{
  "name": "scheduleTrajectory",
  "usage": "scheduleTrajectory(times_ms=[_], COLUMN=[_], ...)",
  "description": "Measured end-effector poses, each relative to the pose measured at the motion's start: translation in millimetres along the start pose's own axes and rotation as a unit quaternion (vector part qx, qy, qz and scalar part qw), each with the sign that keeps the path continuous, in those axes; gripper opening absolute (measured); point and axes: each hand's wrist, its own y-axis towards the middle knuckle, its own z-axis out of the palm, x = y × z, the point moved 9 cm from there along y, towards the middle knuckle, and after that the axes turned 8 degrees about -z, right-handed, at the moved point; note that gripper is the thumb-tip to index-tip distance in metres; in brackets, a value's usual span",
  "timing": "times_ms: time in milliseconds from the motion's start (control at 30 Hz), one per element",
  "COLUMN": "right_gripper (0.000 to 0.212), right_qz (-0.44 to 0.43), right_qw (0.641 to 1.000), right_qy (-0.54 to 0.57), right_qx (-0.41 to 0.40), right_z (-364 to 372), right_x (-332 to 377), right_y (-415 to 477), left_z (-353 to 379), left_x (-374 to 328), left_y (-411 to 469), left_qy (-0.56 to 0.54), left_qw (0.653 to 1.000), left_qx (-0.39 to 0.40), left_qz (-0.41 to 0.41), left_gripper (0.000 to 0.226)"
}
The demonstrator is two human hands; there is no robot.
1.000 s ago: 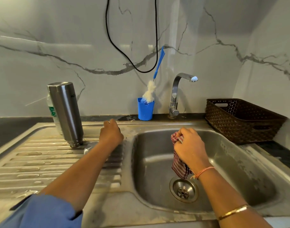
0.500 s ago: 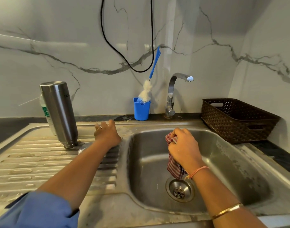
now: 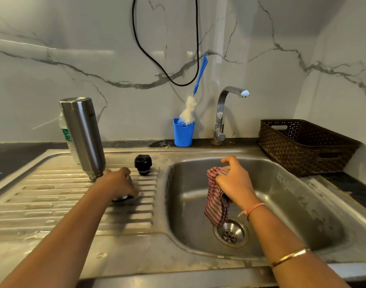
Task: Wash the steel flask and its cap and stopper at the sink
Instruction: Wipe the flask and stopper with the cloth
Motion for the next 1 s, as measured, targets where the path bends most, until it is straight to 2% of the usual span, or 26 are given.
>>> scheduleTrajectory(times_ms=[67,133,233,267,300,333,400,433,500,567,633,700,733,833,900,1000], right_gripper=[0.039,0.034,0.017,0.013,0.010,0.009,0.011,0.012,0.021,0.026,0.027,0.031,0.038,0.069,0.073,0.068], right_qz=[0.033,0.090,0.191,0.213,0.224,0.225,0.208,0.193,0.152,0.103,0.040,-0.053,-0.099,-0.164,-0.172,-0.161], right_qw=[0.998,0.985,0.916,0.891,0.870,0.853,0.826,0.814,0.806,0.833,0.888,0.954,0.973,0.986,0.984,0.982], right_qy=[0.052,0.150,0.351,0.400,0.439,0.469,0.522,0.545,0.567,0.536,0.450,0.282,0.194,0.030,-0.035,-0.073], right_qx=[-0.004,-0.011,-0.032,-0.034,-0.037,-0.042,-0.057,-0.064,-0.077,-0.085,-0.088,-0.088,-0.075,-0.008,0.028,0.060], right_z=[1.6,5.6,13.3,15.0,15.9,15.1,12.3,10.1,4.6,1.6,3.7,7.5,13.9,35.9,41.3,37.5], right_x=[-5.6,-15.3,-30.9,-31.9,-31.3,-29.0,-19.9,-13.2,1.7,15.5,30.5,48.6,57.5,70.6,73.5,71.9], right_y=[-0.2,-2.3,-7.3,-8.7,-9.1,-9.1,-9.0,-9.4,-11.5,-13.8,-19.9,-28.6,-33.4,-40.0,-36.3,-30.5], left_z=[-2.9,-8.5,-18.6,-16.5,-9.3,0.2,17.7,23.7,32.7,40.9,47.1,50.8,51.4,53.9,54.6,61.5], left_x=[0.9,-2.4,-17.2,-24.2,-33.5,-45.7,-70.7,-81.9,-103.3,-126.0,-147.4,-163.1,-168.1,-169.0,-164.8,-160.5], left_y=[-6.4,-12.7,-23.5,-27.8,-32.6,-39.3,-52.3,-56.5,-63.8,-72.6,-83.9,-90.9,-91.7,-86.3,-82.8,-79.9], left_qy=[-0.030,-0.086,-0.265,-0.357,-0.459,-0.547,-0.650,-0.673,-0.688,-0.703,-0.710,-0.712,-0.719,-0.747,-0.756,-0.755], left_qw=[0.999,0.996,0.962,0.933,0.886,0.826,0.717,0.684,0.654,0.624,0.596,0.582,0.572,0.541,0.533,0.528], left_qx=[-0.018,-0.036,-0.046,-0.009,0.056,0.133,0.250,0.281,0.314,0.340,0.374,0.391,0.393,0.381,0.374,0.386], left_qz=[0.005,0.004,0.039,0.044,0.042,0.036,0.017,0.012,0.012,0.013,0.019,0.032,0.041,0.063,0.067,0.041], left_gripper=[0.072,0.068,0.071,0.067,0.063,0.058,0.056,0.058,0.060,0.063,0.063,0.056,0.052,0.055,0.054,0.056])
